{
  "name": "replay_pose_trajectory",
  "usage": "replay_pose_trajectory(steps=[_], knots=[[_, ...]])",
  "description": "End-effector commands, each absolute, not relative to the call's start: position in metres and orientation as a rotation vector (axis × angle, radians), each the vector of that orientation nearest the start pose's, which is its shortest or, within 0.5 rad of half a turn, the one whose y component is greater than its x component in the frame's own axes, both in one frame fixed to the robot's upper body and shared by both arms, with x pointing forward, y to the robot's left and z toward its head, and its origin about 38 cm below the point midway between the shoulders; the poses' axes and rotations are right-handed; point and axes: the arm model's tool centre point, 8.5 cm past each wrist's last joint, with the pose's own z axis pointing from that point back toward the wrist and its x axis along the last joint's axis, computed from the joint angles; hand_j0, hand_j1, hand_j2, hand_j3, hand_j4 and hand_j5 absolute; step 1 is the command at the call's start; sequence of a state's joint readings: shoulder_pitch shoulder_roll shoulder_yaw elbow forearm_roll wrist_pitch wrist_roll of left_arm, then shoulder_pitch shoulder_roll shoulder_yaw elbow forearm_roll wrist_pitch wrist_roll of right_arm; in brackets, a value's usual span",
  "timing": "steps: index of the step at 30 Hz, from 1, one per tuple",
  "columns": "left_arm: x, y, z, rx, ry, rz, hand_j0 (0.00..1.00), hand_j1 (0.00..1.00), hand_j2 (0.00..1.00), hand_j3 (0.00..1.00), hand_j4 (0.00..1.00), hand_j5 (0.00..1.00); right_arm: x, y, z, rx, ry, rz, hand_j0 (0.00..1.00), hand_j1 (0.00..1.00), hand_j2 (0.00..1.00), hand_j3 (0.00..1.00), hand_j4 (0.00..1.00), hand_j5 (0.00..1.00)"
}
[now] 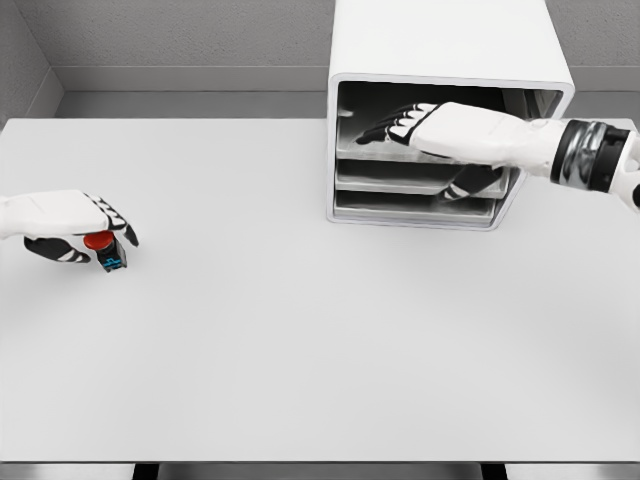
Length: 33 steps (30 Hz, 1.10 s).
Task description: Slide open multi-storey tabletop storage cabinets and put open load switch and slide close multi-storey tabletop storage cabinets
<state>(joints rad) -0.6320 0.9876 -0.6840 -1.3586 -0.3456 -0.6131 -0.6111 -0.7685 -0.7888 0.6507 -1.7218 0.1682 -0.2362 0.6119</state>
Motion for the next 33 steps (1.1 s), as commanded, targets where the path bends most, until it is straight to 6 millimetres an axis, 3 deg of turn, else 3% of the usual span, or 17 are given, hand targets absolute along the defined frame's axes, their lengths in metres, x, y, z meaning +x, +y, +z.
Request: replay_pose_trajectory(steps=[1,7,10,15,20,33], knots=[[0.417,0.383,0.194,0.364,-1.072,-2.114,0.55,0.55,0.55,0.55,0.55,0.55,0.441,-0.242,0.288,-0.387,-1.478,1.886,1.0,1.0,1.0,1.0,1.0,1.0],[0.417,0.383,0.195,0.363,-1.073,-2.114,0.36,0.36,0.36,0.36,0.36,0.36,0.439,-0.241,0.283,-0.394,-1.476,1.925,1.0,1.0,1.0,1.0,1.0,1.0],[0.416,0.377,0.198,0.36,-1.089,-2.13,0.33,0.33,0.33,0.33,0.33,0.33,0.433,-0.237,0.285,-0.375,-1.514,1.977,1.0,1.0,1.0,1.0,1.0,1.0],[0.418,0.37,0.213,0.384,-1.123,-2.151,0.32,0.32,0.32,0.32,0.32,0.32,0.417,-0.222,0.281,-0.328,-1.55,1.997,1.0,1.0,1.0,1.0,1.0,1.0],[0.406,0.363,0.237,0.382,-1.177,-2.184,0.32,0.32,0.32,0.32,0.32,0.32,0.429,-0.223,0.28,-0.364,-1.469,1.844,1.0,1.0,1.0,1.0,1.0,1.0],[0.394,0.363,0.254,0.368,-1.203,-2.198,0.32,0.32,0.32,0.32,0.32,0.32,0.429,-0.22,0.266,-0.353,-1.408,1.828,1.0,1.0,1.0,1.0,1.0,1.0]])
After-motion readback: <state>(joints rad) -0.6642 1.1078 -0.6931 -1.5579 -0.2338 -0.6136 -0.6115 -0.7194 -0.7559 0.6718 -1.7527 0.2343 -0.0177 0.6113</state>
